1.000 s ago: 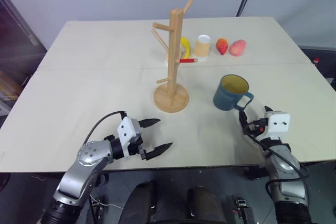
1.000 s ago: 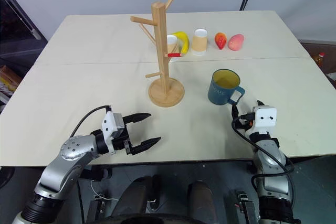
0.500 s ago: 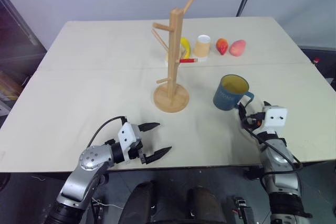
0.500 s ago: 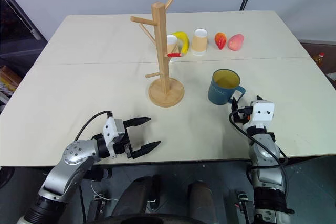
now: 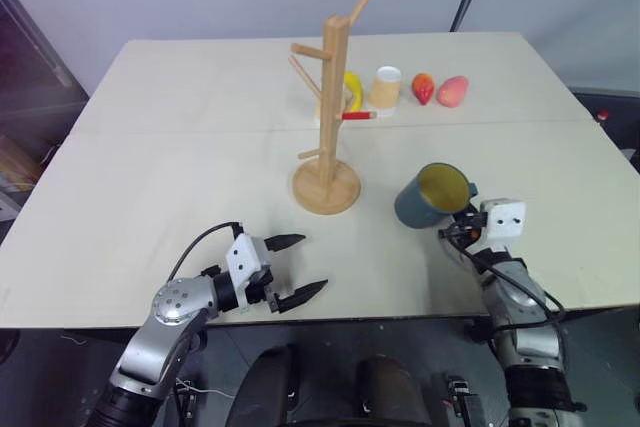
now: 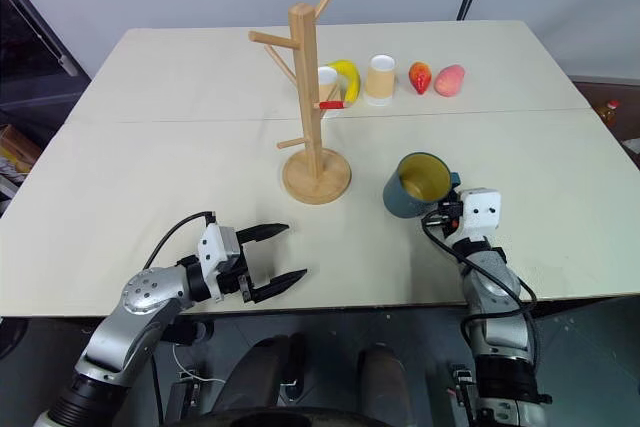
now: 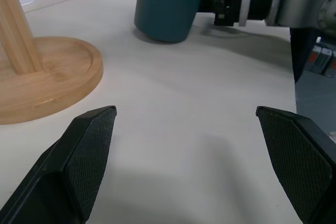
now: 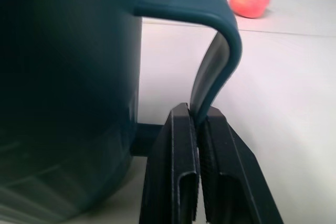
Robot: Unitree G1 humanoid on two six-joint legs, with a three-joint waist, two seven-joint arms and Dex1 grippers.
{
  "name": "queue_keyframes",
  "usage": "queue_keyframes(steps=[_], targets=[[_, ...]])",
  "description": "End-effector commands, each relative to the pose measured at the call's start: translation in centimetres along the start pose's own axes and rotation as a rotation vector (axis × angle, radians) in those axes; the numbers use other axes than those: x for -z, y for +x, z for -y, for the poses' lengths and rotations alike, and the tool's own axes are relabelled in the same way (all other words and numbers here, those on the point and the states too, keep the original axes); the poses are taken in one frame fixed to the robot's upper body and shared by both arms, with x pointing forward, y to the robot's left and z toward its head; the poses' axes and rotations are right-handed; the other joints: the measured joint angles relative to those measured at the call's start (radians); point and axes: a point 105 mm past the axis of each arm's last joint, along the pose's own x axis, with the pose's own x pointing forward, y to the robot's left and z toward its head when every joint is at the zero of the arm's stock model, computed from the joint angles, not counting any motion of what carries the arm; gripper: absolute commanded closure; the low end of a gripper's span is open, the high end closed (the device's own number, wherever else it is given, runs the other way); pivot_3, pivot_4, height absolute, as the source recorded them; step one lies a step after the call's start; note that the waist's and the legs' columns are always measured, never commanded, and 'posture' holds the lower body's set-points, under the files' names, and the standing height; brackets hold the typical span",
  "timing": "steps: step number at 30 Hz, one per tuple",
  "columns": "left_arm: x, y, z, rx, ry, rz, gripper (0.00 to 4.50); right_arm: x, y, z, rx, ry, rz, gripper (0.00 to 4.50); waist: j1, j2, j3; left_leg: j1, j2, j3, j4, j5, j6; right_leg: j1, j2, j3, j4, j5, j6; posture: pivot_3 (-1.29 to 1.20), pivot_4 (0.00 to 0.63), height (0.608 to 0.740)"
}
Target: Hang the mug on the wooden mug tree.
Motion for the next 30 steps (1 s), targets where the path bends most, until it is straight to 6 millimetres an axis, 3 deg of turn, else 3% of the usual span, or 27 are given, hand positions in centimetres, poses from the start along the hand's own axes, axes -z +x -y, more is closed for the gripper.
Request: queue_keyframes(steps=[1,6,11,23,30], targets=[[-0.9,-0.1,-0.2,-0.006,0.037,0.022,0.00,-5.0,0.2,-2.5,-0.211,-0.249,0.138,4.46,-0.001,0.001,0.001,0.000,0.000,0.000,0.000,0.000,0.000,0.000,0.000,0.000,0.000,0.000,0.000,0.00,0.150,0.740],[-1.0,-0.3,-0.8,-0.015,0.046,0.014,0.00,-10.4,0.2,-6.2,-0.489,-0.518,0.258,4.46,-0.002,0.002,0.001,0.000,0.000,0.000,0.001,0.000,0.000,0.000,0.001,-0.002,0.000,0.000,0.000,0.00,0.150,0.740],[-1.7,-0.1,-1.5,-0.035,0.059,0.030,0.00,-13.7,1.0,-6.8,-0.547,-0.573,0.288,4.46,0.006,0.000,0.002,0.000,0.000,0.000,0.001,0.000,0.000,0.000,0.000,-0.002,-0.001,0.000,0.000,0.00,0.150,0.740],[-6.7,0.3,-2.9,-0.084,0.060,0.148,0.00,-17.3,3.1,-6.1,-0.586,-0.558,0.279,4.46,0.002,-0.001,0.003,-0.001,0.000,-0.001,0.001,0.000,0.001,0.001,0.000,-0.002,-0.001,0.001,0.002,0.00,0.150,0.740],[-8.0,0.5,-3.1,-0.088,0.067,0.170,0.00,-18.7,4.6,-6.6,-0.622,-0.559,0.282,4.46,0.001,-0.001,0.003,-0.001,0.000,0.000,0.001,0.000,0.001,0.000,0.000,-0.003,-0.001,0.002,0.004,0.00,0.150,0.740]])
